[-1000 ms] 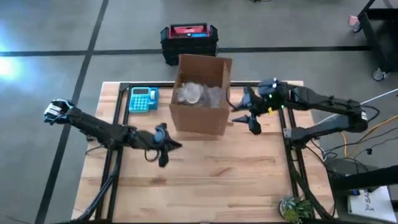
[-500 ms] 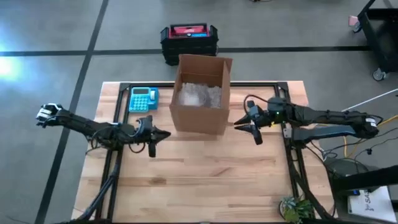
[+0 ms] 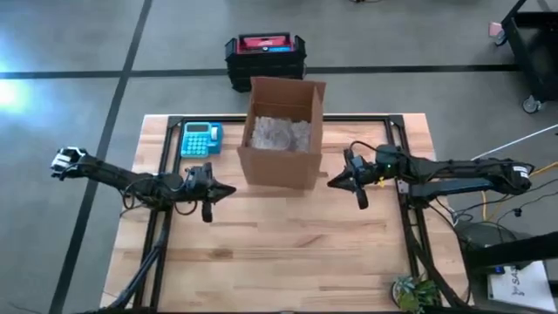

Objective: Wrap mug
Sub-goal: Return to Home Position

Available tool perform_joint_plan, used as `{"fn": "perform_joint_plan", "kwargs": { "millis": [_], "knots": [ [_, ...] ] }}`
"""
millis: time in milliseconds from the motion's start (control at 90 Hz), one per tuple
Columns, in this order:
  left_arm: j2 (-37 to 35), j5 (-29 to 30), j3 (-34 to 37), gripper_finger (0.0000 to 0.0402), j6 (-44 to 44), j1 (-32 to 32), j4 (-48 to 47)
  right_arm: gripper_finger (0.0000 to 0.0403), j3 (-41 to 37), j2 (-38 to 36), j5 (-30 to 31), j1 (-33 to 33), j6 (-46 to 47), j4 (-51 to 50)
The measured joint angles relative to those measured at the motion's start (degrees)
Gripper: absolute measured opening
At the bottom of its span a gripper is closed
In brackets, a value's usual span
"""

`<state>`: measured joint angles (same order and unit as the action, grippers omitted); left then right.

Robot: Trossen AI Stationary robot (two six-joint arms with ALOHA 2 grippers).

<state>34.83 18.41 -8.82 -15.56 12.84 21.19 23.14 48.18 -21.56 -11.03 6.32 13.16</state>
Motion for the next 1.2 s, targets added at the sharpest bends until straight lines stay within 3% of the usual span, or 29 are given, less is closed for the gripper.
{"fn": "perform_joint_plan", "kwargs": {
  "millis": [300,733,922,1200],
  "knots": [
    [-8.11,0.5,7.38,0.0,-1.88,-0.04,4.34,0.0,-7.45,-1.81,-0.09,-0.13,1.73,8.49],
    [-11.95,1.96,8.22,0.0,1.83,-0.83,-0.63,0.0,-17.73,-8.97,1.23,-0.35,9.85,16.14],
    [-13.91,2.03,8.22,0.0,0.22,-1.55,-2.69,0.0,-21.21,-15.71,6.29,-1.0,10.26,15.01],
    [-19.05,3.17,8.24,0.0,-5.25,-1.62,-12.29,0.0,-21.32,-27.06,13.09,-1.01,9.42,1.83]
  ]
}}
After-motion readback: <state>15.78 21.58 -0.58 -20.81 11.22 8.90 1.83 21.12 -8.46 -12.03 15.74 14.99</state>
